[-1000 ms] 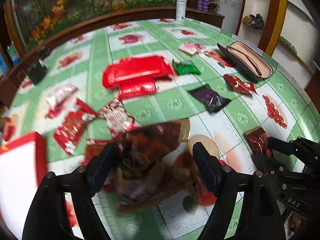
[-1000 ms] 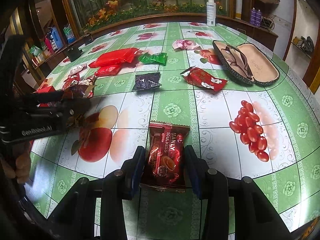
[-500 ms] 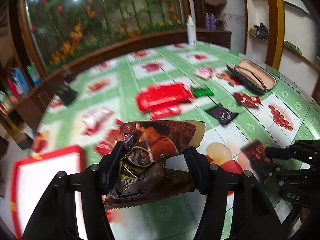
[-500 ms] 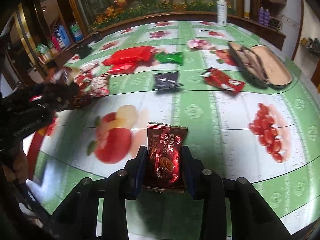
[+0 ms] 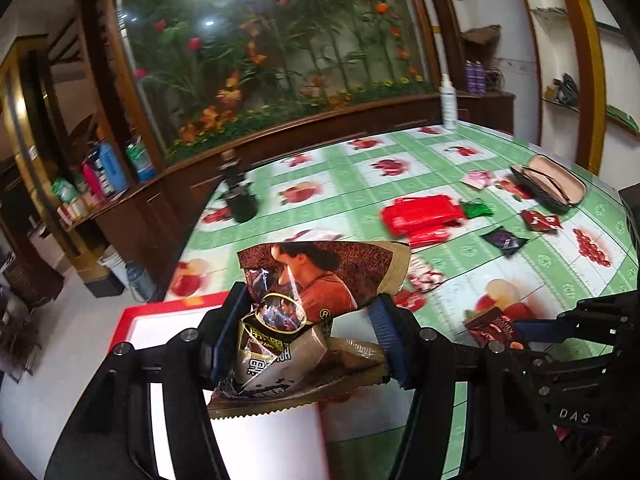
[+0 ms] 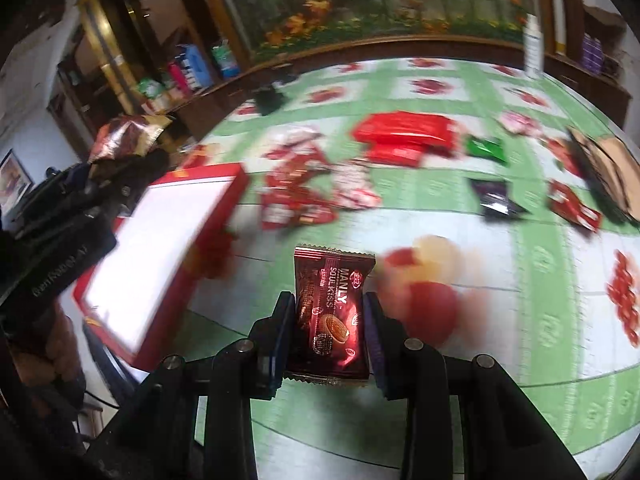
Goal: Organize snacks
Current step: 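Carry both packets to the white red-rimmed tray and release them there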
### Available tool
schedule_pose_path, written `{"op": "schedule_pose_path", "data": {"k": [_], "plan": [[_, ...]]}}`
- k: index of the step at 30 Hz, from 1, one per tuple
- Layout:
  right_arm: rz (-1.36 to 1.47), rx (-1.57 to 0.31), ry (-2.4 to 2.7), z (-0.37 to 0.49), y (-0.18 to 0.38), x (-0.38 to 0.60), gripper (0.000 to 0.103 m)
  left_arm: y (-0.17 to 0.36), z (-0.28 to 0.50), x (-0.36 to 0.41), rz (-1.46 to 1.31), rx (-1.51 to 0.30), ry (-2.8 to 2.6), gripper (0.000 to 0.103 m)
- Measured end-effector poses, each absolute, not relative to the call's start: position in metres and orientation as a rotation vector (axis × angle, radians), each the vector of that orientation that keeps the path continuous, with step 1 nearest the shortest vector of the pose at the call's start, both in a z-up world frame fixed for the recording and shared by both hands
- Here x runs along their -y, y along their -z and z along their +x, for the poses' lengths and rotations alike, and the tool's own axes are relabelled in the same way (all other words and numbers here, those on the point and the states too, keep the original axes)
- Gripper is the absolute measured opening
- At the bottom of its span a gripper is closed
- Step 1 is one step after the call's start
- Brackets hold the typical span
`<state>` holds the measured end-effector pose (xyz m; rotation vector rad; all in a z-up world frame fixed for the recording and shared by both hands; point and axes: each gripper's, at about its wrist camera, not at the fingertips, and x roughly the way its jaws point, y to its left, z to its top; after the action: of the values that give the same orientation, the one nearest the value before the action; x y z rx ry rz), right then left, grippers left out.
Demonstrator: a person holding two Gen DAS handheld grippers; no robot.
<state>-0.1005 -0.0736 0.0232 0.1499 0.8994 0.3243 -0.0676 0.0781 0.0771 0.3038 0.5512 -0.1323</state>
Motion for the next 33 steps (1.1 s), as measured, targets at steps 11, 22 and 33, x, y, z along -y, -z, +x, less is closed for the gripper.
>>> {"op": "schedule_pose_path", "data": {"k": [11, 22, 33], "plan": [[0.026, -0.874, -0.453, -0.087, -0.040, -0.035, 0.035, -0.064, -0.071, -0.156, 0.204, -0.581, 0.017, 0.059], [-0.029, -0.891, -0.545, -0.064, -0.021, -0.120, 0.035, -0.038, -0.070, -0.223, 0.136, -0.643, -0.113, 0.060], [-0.082, -0.885, -0.560, -0.060, -0.015, -0.144, 0.036, -0.030, -0.072, -0.240, 0.122, -0.651, -0.158, 0.060]]}}
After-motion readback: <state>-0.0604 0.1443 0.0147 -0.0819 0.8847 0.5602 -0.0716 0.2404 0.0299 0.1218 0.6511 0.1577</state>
